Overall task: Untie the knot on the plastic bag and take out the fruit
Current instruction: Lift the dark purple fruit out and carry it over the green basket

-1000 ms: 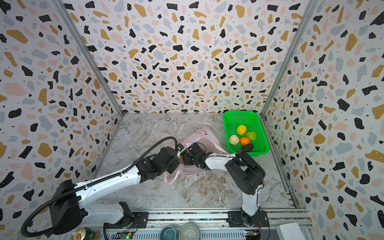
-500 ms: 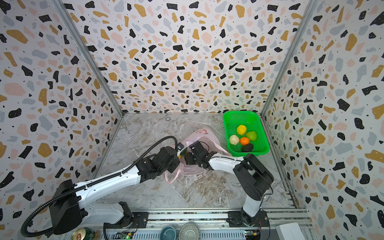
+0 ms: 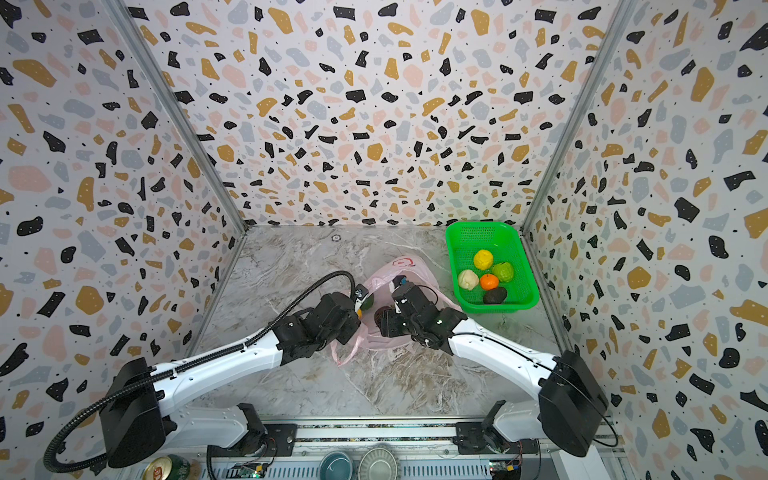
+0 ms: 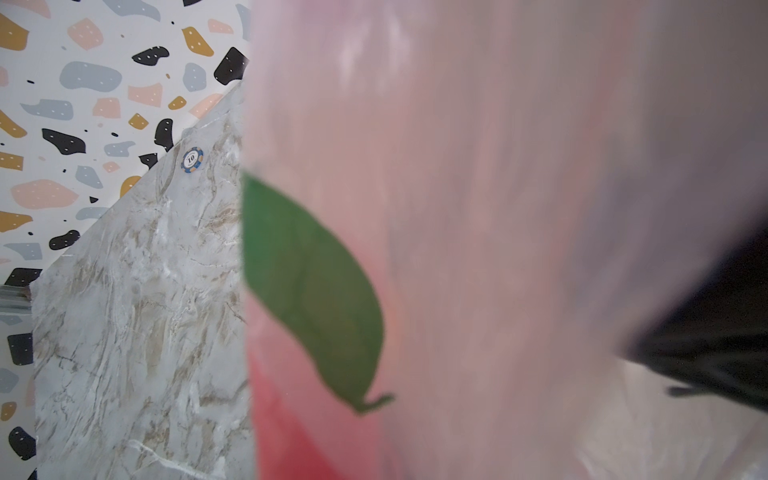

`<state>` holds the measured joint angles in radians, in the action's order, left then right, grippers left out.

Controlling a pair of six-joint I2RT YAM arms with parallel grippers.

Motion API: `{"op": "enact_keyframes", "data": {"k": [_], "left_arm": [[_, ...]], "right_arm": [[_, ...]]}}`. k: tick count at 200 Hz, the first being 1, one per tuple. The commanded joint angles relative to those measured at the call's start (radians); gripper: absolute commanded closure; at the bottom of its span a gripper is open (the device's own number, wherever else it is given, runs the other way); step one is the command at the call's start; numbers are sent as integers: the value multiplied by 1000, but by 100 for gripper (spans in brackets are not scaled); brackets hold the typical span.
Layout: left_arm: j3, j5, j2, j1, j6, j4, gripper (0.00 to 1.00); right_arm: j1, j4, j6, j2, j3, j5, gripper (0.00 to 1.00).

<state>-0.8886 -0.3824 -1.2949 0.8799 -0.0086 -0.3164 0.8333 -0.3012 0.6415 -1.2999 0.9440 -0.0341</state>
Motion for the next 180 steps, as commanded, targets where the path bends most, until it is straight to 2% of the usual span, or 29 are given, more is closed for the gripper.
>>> {"op": "enact_keyframes", "data": {"k": [1, 50, 98, 136, 157, 180], "left_arm": [[-5, -9, 5, -2, 18, 20, 100], [-1, -8, -1, -2, 10, 29, 100], [-7, -11, -12, -2, 2, 29, 100], [-4, -8, -10, -2, -3, 31, 100], [-6, 0, -12, -2, -9, 33, 100], [-1, 3, -12, -2, -16, 39, 100]], "right_arm": [[-6, -161, -33, 80, 110, 25, 54], [-123, -308, -70, 157, 283, -2, 54], [-380, -309, -155, 137, 414, -118, 54], [-592, -245, -221, 79, 405, -174, 54], [-645, -214, -259, 24, 385, -119, 53], [-727, -91, -246, -25, 292, -143, 53]]}}
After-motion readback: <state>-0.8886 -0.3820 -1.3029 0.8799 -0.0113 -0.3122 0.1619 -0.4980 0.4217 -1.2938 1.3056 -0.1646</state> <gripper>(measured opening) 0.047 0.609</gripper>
